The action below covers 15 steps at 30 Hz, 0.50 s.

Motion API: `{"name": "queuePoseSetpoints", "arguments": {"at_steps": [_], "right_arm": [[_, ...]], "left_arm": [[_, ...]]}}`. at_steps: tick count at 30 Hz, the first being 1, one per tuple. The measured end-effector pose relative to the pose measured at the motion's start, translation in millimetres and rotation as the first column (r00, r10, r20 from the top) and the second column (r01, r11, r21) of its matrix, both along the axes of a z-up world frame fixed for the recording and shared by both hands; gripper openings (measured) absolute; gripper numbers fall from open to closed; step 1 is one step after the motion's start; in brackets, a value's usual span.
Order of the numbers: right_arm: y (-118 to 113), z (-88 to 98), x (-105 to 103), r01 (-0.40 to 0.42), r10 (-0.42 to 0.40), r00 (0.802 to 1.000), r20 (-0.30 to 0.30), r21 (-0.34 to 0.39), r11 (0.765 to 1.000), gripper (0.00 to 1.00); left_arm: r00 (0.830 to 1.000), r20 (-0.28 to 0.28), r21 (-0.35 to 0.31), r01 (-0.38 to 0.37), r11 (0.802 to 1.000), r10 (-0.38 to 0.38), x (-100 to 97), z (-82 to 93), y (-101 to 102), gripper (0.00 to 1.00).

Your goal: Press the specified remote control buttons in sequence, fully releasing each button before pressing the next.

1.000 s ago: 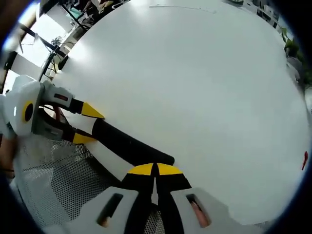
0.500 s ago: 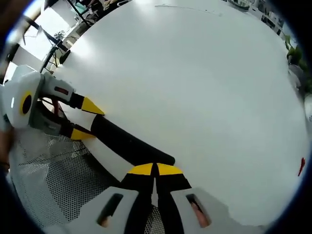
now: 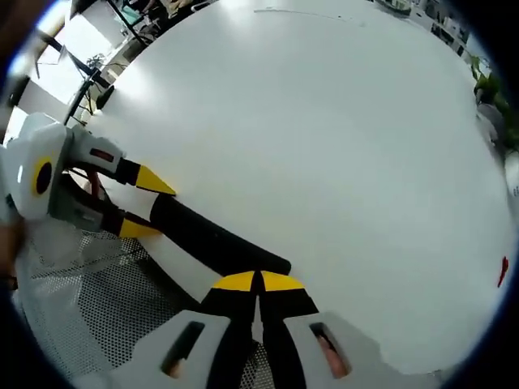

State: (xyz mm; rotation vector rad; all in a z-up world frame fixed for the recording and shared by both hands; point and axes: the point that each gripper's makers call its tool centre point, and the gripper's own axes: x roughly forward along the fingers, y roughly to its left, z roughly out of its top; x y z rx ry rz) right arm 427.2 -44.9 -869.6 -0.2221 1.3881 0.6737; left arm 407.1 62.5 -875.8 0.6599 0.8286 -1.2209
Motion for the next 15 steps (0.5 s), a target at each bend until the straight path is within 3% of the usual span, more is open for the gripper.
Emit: {"name": "queuePoseSetpoints", "arguments": {"at_steps": [5, 15], "right_arm": [[-1.4, -0.3, 0.2, 0.053, -0.053, 0.998, -0.035, 0.019, 0.998, 0.0], [0.2, 3.1, 1.2, 0.018, -0.018, 1.0, -0.004, 0.004, 1.0, 0.0]], "left_arm": [[1.0, -0.003, -0.012, -0.016, 1.0, 0.016, 0.1, 0.3, 0.1, 0.24], [1.0, -0.001, -0.007, -0.021, 1.0, 0.021, 0.0, 0.0, -0.3, 0.24]]}}
